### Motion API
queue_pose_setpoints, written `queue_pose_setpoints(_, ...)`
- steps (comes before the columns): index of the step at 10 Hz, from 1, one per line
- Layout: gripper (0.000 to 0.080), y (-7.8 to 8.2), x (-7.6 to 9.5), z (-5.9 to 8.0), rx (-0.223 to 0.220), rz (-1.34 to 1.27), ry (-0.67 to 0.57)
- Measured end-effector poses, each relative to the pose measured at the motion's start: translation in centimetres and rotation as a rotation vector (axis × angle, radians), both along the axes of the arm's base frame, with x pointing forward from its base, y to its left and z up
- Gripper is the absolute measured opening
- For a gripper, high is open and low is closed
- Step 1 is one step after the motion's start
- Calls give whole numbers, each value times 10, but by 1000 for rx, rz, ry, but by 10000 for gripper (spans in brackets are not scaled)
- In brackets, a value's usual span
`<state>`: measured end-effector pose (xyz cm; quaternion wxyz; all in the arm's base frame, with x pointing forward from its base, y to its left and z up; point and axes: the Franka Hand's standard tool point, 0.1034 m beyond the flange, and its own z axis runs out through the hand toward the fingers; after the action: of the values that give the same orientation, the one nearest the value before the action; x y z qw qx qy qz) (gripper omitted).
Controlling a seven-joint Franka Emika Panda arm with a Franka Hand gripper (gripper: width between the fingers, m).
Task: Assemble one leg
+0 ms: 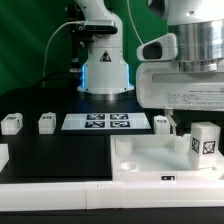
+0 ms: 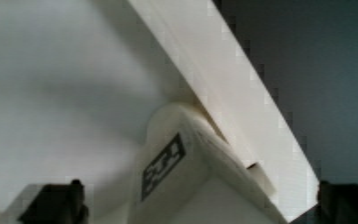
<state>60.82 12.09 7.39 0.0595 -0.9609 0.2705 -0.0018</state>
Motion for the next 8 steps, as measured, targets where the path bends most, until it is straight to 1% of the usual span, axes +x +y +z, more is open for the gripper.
queue_pose_setpoints(1, 649, -1, 0, 0, -5, 125, -14)
queue_pose_setpoints(2, 649, 0, 0, 0, -7, 176, -20)
queue_pose_setpoints(4, 649, -1, 0, 0, -36, 450, -47)
queue_pose_setpoints(6, 649, -2, 0, 0, -48, 621, -63)
queue_pose_setpoints(7, 649, -5, 1, 0, -60, 763, -75)
queue_pose_setpoints(8, 649, -7, 1, 0, -64, 822, -81)
